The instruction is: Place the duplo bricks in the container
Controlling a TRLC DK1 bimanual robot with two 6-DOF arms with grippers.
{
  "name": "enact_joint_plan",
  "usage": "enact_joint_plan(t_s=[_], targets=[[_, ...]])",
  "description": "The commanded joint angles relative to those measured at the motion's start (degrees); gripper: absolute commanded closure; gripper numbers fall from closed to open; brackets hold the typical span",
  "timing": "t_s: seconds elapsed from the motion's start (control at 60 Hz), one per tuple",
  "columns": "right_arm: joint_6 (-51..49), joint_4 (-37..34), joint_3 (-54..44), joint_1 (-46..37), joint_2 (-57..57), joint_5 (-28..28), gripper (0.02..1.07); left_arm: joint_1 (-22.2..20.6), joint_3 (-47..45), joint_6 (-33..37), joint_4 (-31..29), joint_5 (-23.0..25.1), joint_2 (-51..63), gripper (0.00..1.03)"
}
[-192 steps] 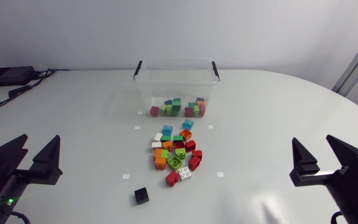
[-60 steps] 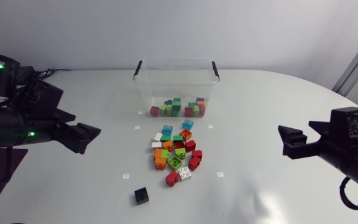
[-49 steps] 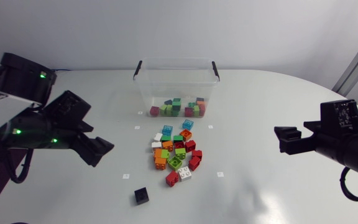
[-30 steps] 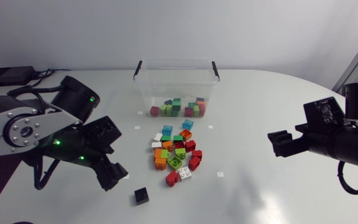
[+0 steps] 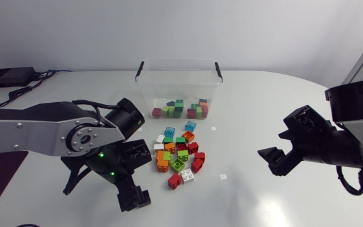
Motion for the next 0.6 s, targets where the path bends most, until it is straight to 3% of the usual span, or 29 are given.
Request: enact_joint_plan(t_s=[0.0, 0.583], targets=[[-1.76, -0.71, -0.05, 0.92, 0.85, -1.54, 0.10, -1.20, 2.45, 0.28, -0.99, -0.81, 2.42, 0.08], [-2.29, 0.08, -1.54, 4.26, 0.85, -1.45, 0.10, -4.98, 3.15, -1.13, -2.22, -2.48, 6.99, 0.10]])
